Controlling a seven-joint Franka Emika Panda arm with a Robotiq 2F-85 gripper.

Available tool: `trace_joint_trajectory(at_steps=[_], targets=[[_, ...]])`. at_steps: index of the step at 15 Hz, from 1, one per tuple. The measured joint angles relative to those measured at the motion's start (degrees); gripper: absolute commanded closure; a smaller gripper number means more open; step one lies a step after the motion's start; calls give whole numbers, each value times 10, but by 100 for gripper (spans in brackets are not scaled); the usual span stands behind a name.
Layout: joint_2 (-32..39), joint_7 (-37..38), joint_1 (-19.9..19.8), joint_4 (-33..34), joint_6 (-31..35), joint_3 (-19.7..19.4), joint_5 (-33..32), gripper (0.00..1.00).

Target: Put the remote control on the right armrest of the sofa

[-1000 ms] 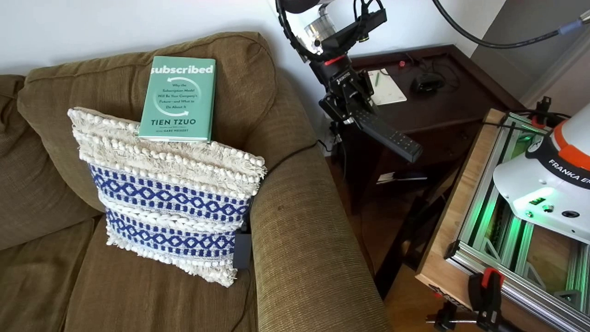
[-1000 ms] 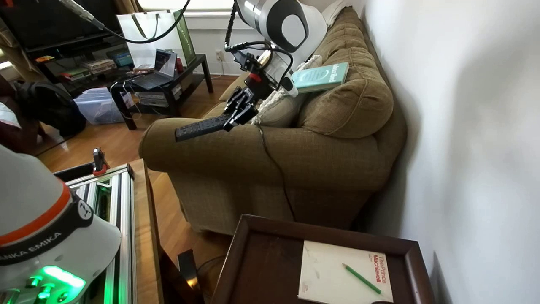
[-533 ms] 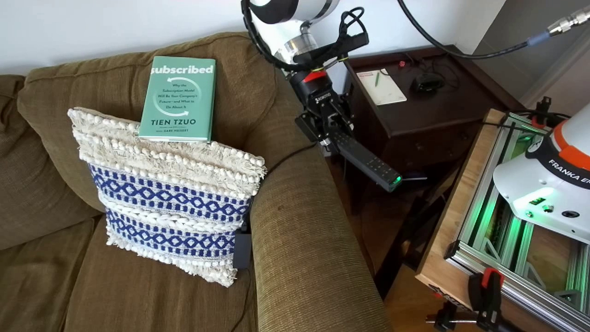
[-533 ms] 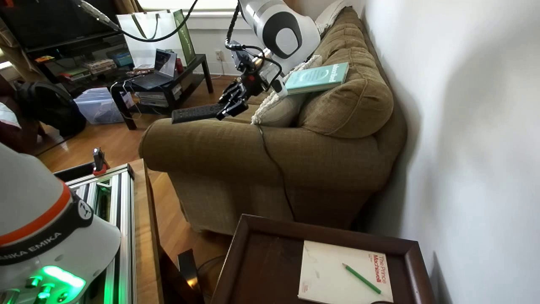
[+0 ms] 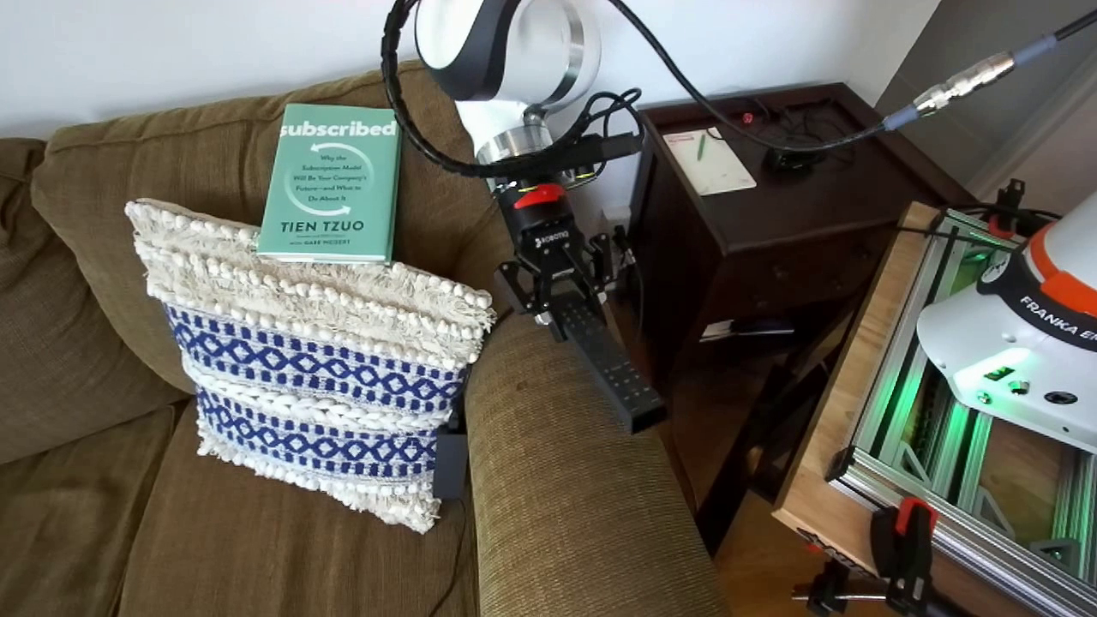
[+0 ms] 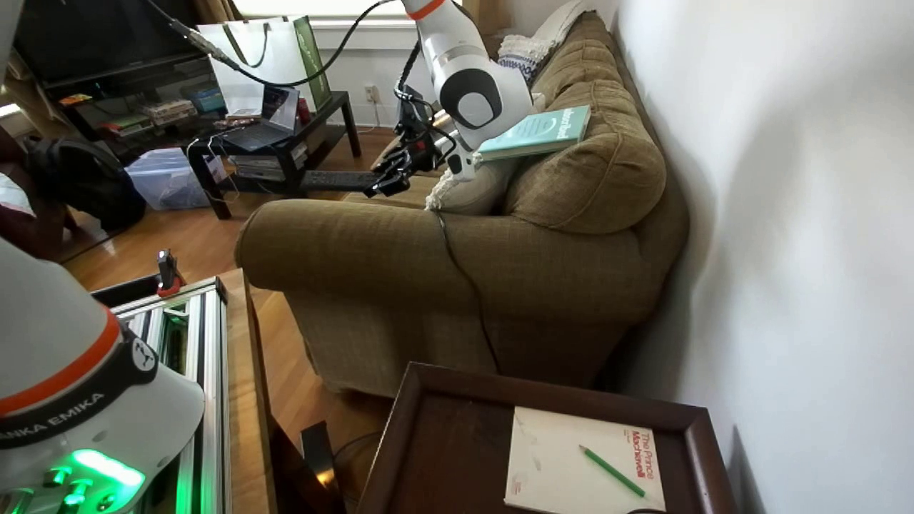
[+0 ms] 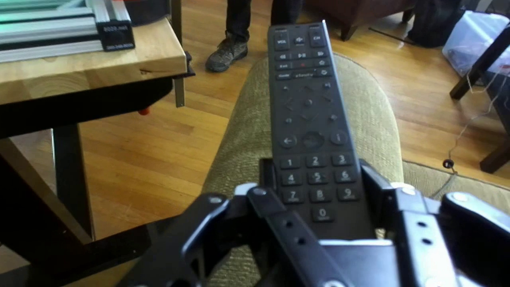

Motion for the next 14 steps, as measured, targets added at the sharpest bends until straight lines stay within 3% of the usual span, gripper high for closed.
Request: trace_joint_trajectory(at_steps=[6,14], targets=[[30,55,16,3,133,-5,9,74],[46,146,32,4,153,-9,5,74]])
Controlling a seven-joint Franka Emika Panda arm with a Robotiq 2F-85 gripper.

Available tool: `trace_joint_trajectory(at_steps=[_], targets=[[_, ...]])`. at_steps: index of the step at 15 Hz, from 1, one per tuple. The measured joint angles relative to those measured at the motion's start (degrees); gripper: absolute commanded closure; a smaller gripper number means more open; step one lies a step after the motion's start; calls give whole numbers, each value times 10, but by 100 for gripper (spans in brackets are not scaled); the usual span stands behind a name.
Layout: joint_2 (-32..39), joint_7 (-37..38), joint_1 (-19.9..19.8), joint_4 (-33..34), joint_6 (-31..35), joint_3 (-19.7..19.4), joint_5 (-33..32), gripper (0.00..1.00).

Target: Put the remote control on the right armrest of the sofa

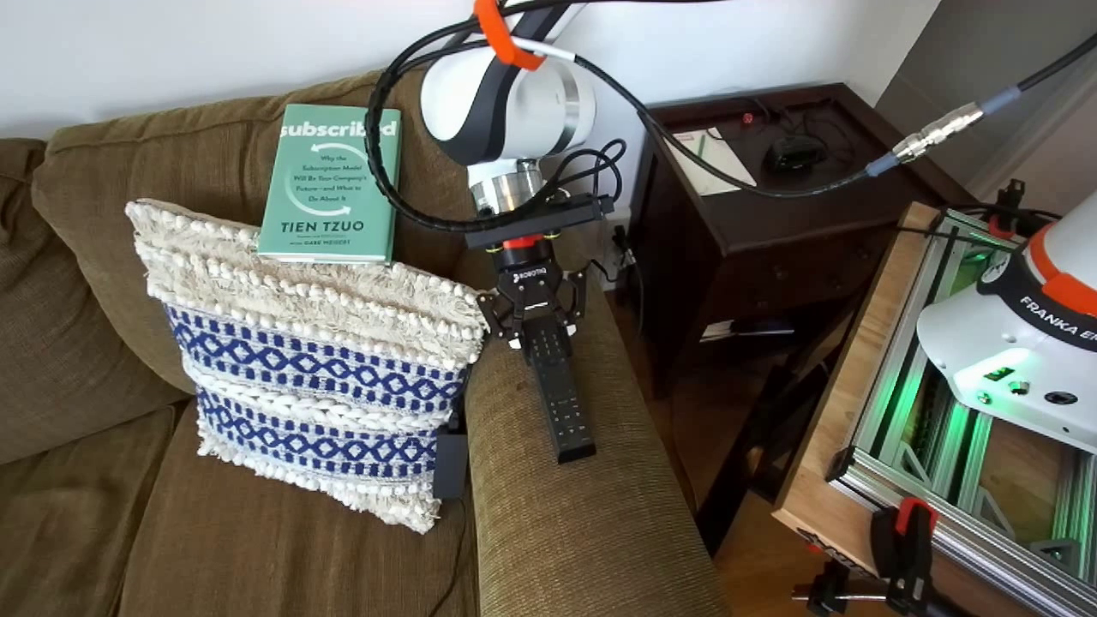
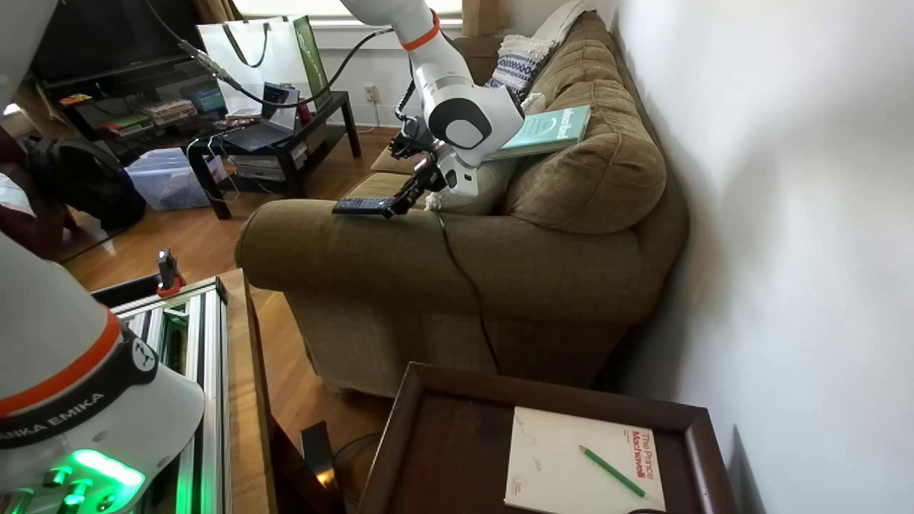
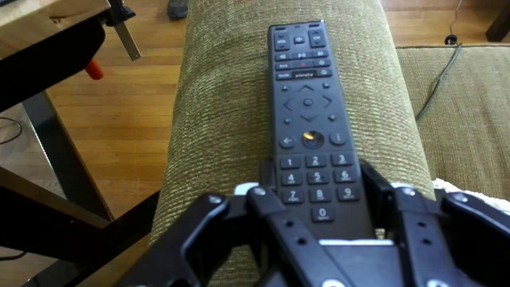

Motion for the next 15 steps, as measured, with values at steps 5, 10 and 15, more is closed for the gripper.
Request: trace_joint_trajectory(at_steps=[5,10,15], targets=[[9,29,4,4,0,0,0,74],[21,37,4,14,0,0,0,23],[18,37,4,17,0,-2,-3,0]])
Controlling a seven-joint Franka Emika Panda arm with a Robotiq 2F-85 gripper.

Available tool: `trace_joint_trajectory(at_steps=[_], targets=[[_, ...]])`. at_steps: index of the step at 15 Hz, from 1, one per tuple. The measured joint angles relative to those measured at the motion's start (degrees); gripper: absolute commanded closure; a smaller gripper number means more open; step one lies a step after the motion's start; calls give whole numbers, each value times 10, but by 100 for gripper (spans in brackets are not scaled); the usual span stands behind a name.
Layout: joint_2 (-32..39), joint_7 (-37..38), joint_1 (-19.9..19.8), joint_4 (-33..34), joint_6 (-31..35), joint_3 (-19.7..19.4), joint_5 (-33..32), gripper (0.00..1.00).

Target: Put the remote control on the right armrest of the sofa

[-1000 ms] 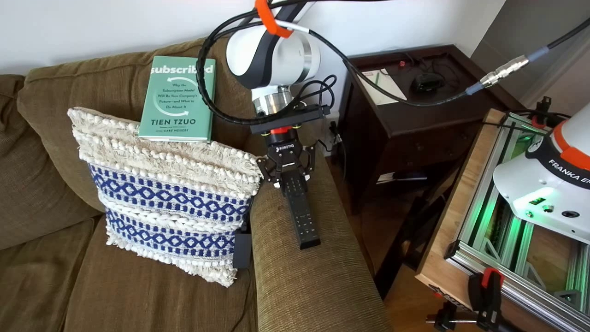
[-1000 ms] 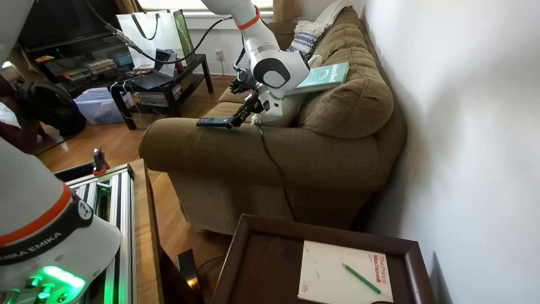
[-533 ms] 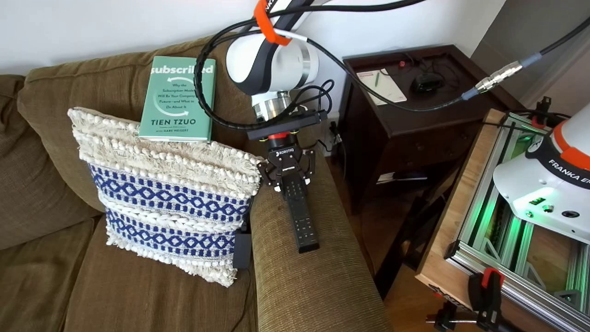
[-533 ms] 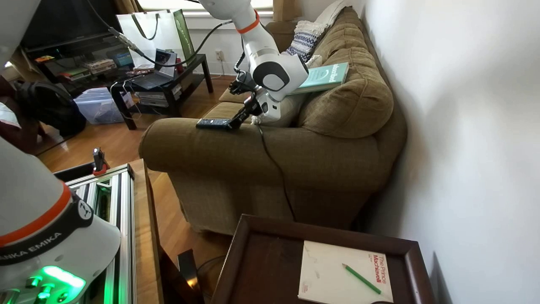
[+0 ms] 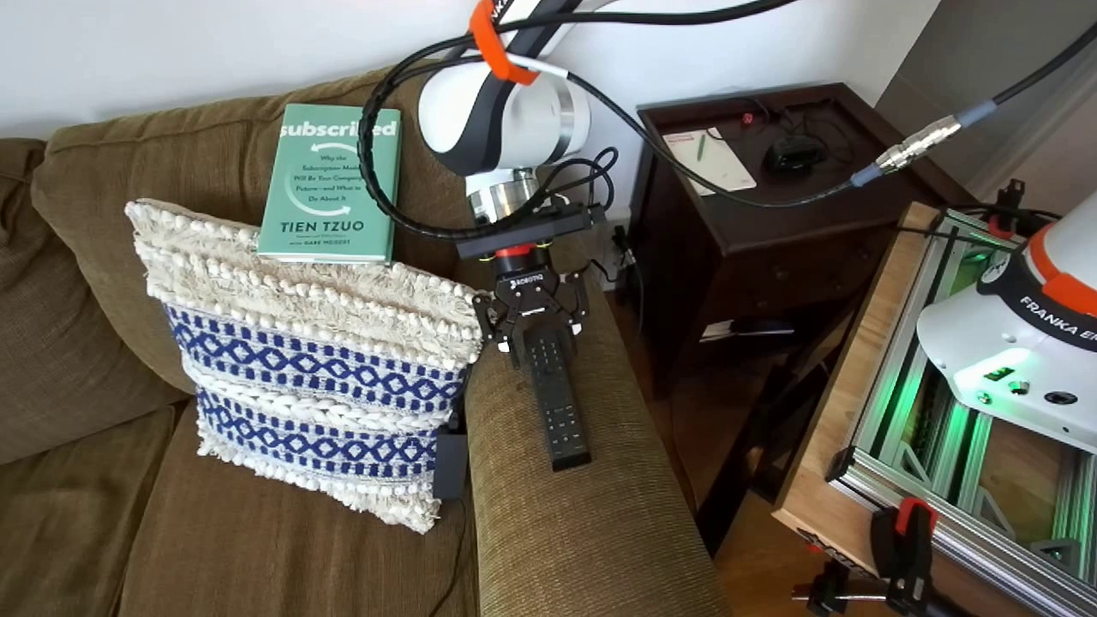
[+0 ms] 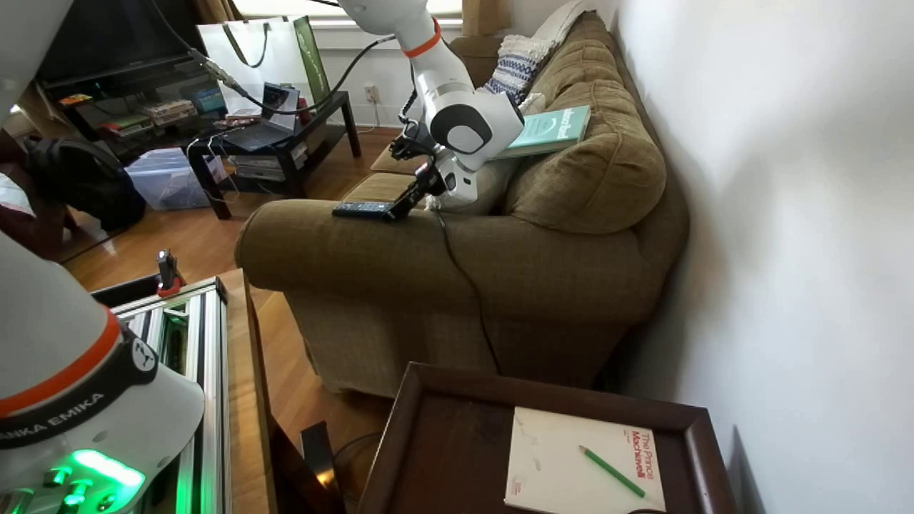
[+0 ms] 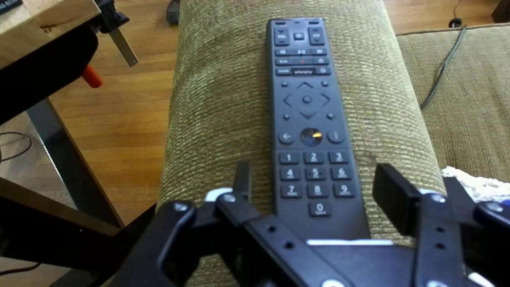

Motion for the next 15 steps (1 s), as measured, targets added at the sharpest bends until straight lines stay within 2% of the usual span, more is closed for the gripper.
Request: trace_joint_trajectory(at_steps=[8,15], targets=[[-67,-6,-4,-17,0,-12,-51,0],[-223,-34,-5,-115,27,-31,-163,0]])
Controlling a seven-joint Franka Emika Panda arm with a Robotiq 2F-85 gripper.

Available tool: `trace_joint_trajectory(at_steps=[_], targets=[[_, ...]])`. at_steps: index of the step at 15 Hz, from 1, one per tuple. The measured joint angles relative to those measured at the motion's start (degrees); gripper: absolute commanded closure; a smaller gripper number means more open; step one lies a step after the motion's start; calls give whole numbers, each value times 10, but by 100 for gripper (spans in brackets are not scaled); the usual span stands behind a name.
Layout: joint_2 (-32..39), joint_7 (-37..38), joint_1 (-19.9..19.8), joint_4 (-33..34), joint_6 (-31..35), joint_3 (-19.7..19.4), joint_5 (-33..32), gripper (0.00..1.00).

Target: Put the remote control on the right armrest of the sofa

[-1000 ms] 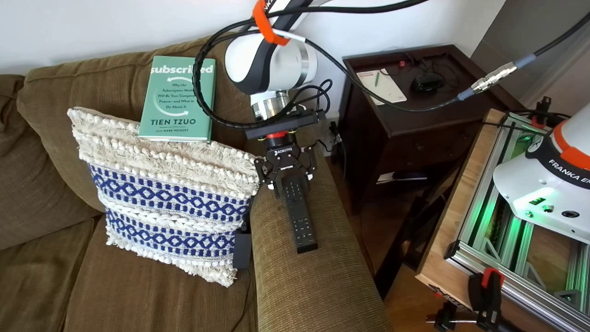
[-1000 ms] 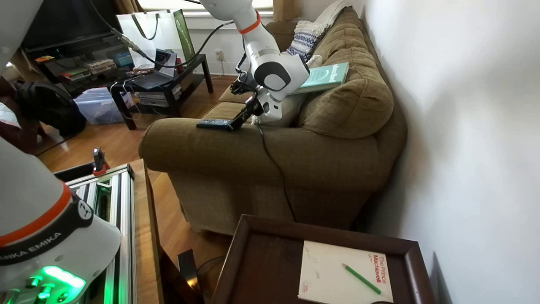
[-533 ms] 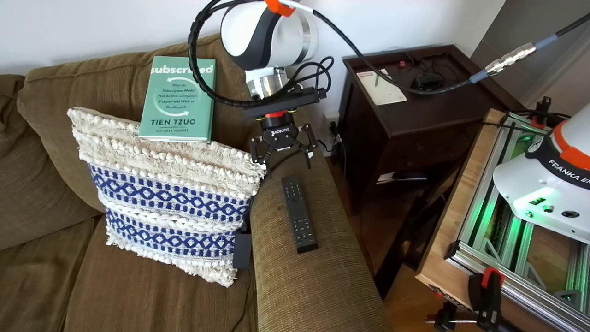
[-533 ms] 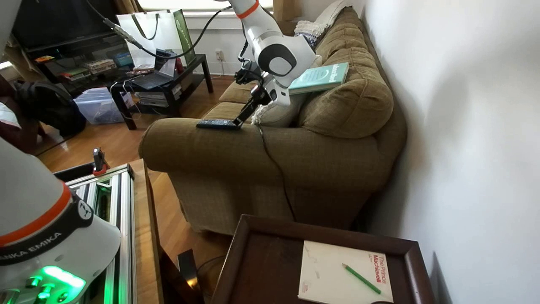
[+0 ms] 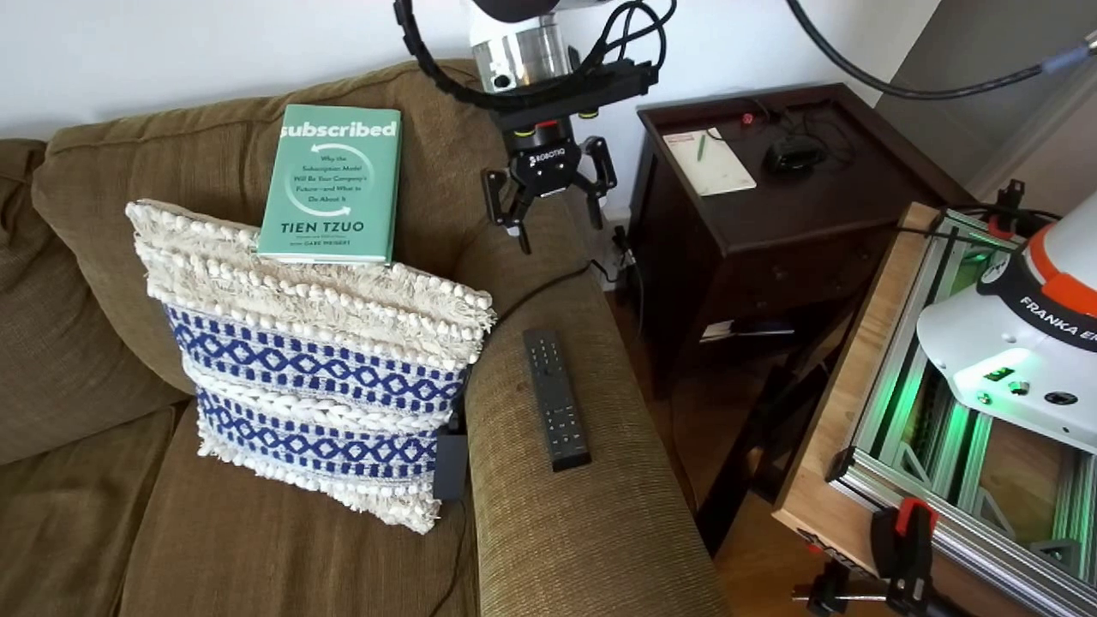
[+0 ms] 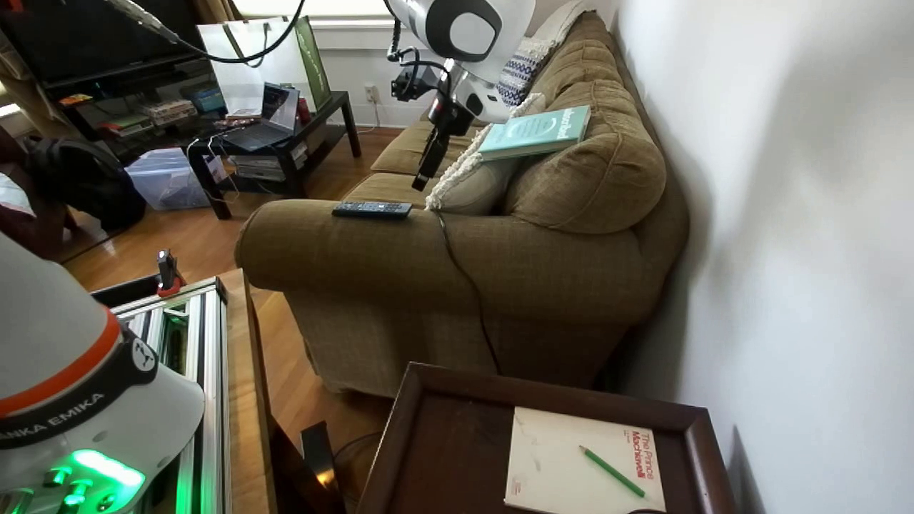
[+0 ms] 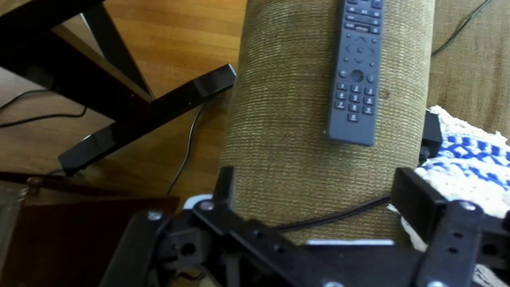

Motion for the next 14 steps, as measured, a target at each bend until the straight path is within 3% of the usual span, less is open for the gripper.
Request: trace_joint_trajectory(at_steps=[10,14], targets=[[-184,-50,-24,-179,66,-3,-107,0],[-205,-55,-28,-198,68,-2,-110,0]])
